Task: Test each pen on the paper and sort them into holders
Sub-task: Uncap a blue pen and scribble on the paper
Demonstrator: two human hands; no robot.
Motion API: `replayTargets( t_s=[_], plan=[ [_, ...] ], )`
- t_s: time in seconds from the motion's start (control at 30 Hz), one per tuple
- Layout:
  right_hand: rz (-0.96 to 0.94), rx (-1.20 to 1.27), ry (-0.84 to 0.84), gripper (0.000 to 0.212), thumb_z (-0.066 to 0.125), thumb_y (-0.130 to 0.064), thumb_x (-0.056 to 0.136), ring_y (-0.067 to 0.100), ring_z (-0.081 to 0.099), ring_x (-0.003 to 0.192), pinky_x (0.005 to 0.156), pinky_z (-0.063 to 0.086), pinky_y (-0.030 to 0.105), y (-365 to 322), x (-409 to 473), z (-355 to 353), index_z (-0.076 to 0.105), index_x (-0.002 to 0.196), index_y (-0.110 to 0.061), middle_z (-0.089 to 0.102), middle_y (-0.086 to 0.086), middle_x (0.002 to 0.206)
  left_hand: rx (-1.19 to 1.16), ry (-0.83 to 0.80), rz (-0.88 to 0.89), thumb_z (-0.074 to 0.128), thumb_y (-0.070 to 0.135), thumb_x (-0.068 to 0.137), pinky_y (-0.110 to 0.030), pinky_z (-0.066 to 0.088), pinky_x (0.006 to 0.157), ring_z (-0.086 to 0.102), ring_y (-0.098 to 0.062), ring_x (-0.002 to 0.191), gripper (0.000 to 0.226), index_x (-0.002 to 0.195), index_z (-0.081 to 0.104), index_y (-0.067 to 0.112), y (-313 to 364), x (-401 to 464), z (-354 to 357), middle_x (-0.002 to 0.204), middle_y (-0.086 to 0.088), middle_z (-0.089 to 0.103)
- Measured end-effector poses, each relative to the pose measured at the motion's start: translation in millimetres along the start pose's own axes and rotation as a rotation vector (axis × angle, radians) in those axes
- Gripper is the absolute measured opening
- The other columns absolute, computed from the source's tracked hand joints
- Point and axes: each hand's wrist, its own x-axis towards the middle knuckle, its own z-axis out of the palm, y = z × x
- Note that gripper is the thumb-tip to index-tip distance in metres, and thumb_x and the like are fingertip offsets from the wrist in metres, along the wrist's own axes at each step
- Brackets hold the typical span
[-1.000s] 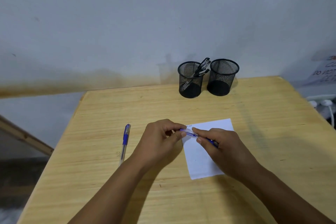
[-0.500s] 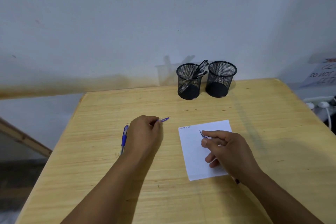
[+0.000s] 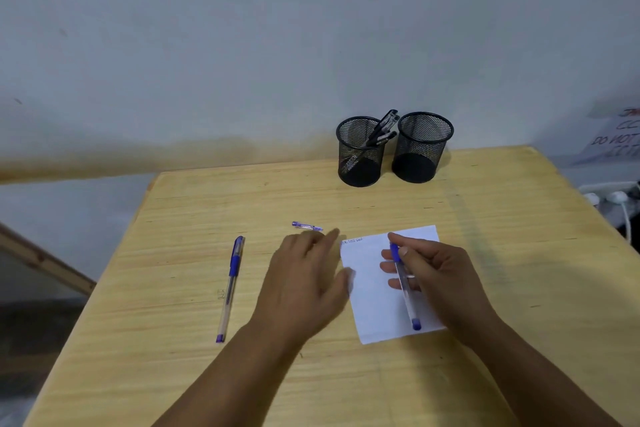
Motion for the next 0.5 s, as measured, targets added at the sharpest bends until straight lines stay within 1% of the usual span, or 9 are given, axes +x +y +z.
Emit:
replayTargets(
  t_s=[0.07, 0.1, 0.17, 0.23, 0.27, 0.33, 0.37, 0.43, 0.5],
  plan=[
    [-0.015, 0.012, -0.018, 0.035, 0.053, 0.002, 0.094, 0.013, 0.075, 0.093, 0.087, 0.059, 0.041, 2, 2, 0, 0.072, 0.115, -0.018, 0.078, -0.002, 0.097, 0.058, -0.069, 0.057, 0.057, 0.053, 0.085, -0.031, 0.039, 0.099, 0.046, -0.015, 0.121, 0.065, 0.141, 0.049, 0.021, 3, -4, 4, 0.132, 0.005, 0.057],
    [-0.027, 0.01, -0.024, 0.04, 0.055, 0.007, 0.091, 0.013, 0.074, 0.095, 0.091, 0.057, 0.041, 2, 3, 0, 0.072, 0.115, -0.02, 0.078, -0.003, 0.097, 0.095, -0.095, 0.074, 0.055, 0.056, 0.084, -0.031, 0.038, 0.101, 0.045, -0.016, 0.124, 0.068, 0.141, 0.049, 0.02, 4, -5, 6, 0.136, 0.005, 0.055],
    [-0.059, -0.004, -0.023, 0.042, 0.064, 0.007, 0.086, 0.011, 0.074, 0.095, 0.092, 0.056, 0.039, 3, 4, 1, 0.07, 0.112, -0.025, 0.078, -0.004, 0.097, 0.153, -0.118, 0.094, 0.052, 0.06, 0.082, -0.032, 0.037, 0.103, 0.044, -0.018, 0.127, 0.07, 0.139, 0.049, 0.02, 4, -5, 10, 0.141, 0.005, 0.052],
    [-0.105, -0.056, 0.009, 0.035, 0.074, -0.003, 0.083, 0.007, 0.074, 0.09, 0.088, 0.057, 0.028, 1, 5, 3, 0.071, 0.111, -0.022, 0.078, -0.004, 0.095, 0.191, -0.129, 0.081, 0.05, 0.062, 0.081, -0.034, 0.036, 0.103, 0.042, -0.02, 0.129, 0.071, 0.139, 0.048, 0.021, 3, -5, 12, 0.145, 0.004, 0.048],
    [-0.128, -0.067, 0.031, 0.03, 0.075, -0.007, 0.083, 0.007, 0.074, 0.087, 0.084, 0.058, 0.023, -1, 6, 5, 0.072, 0.11, -0.02, 0.078, -0.003, 0.091, 0.205, -0.134, 0.072, 0.048, 0.063, 0.082, -0.036, 0.035, 0.103, 0.041, -0.021, 0.13, 0.072, 0.14, 0.048, 0.022, 3, -5, 13, 0.148, 0.004, 0.045],
    [-0.131, -0.01, 0.084, 0.019, 0.072, -0.012, 0.086, 0.011, 0.075, 0.078, 0.075, 0.059, 0.025, -5, 10, 11, 0.074, 0.104, -0.017, 0.078, -0.001, 0.081, 0.227, -0.144, 0.068, 0.045, 0.065, 0.082, -0.038, 0.034, 0.104, 0.036, -0.022, 0.131, 0.074, 0.142, 0.046, 0.022, 4, -6, 14, 0.153, 0.002, 0.04],
    [-0.126, -0.027, 0.117, 0.014, 0.07, -0.016, 0.089, 0.012, 0.074, 0.074, 0.072, 0.058, 0.025, -6, 14, 14, 0.075, 0.101, -0.017, 0.077, 0.0, 0.077, 0.237, -0.155, 0.068, 0.044, 0.065, 0.083, -0.039, 0.032, 0.105, 0.034, -0.022, 0.131, 0.075, 0.143, 0.045, 0.021, 4, -5, 13, 0.156, 0.002, 0.037],
    [-0.155, -0.161, 0.163, 0.012, 0.064, -0.024, 0.092, 0.008, 0.071, 0.072, 0.07, 0.054, 0.023, -5, 24, 18, 0.074, 0.097, -0.02, 0.075, -0.005, 0.076, 0.248, -0.174, 0.071, 0.041, 0.065, 0.084, -0.038, 0.029, 0.107, 0.03, -0.021, 0.132, 0.077, 0.146, 0.041, 0.021, 5, -5, 12, 0.158, 0.003, 0.032],
    [-0.203, -0.261, 0.179, 0.012, 0.061, -0.028, 0.094, 0.003, 0.067, 0.074, 0.069, 0.05, 0.019, -2, 33, 21, 0.072, 0.095, -0.023, 0.072, -0.012, 0.078, 0.245, -0.188, 0.067, 0.039, 0.066, 0.085, -0.037, 0.027, 0.109, 0.027, -0.02, 0.134, 0.078, 0.149, 0.037, 0.021, 5, -6, 10, 0.16, 0.003, 0.029]
  ],
)
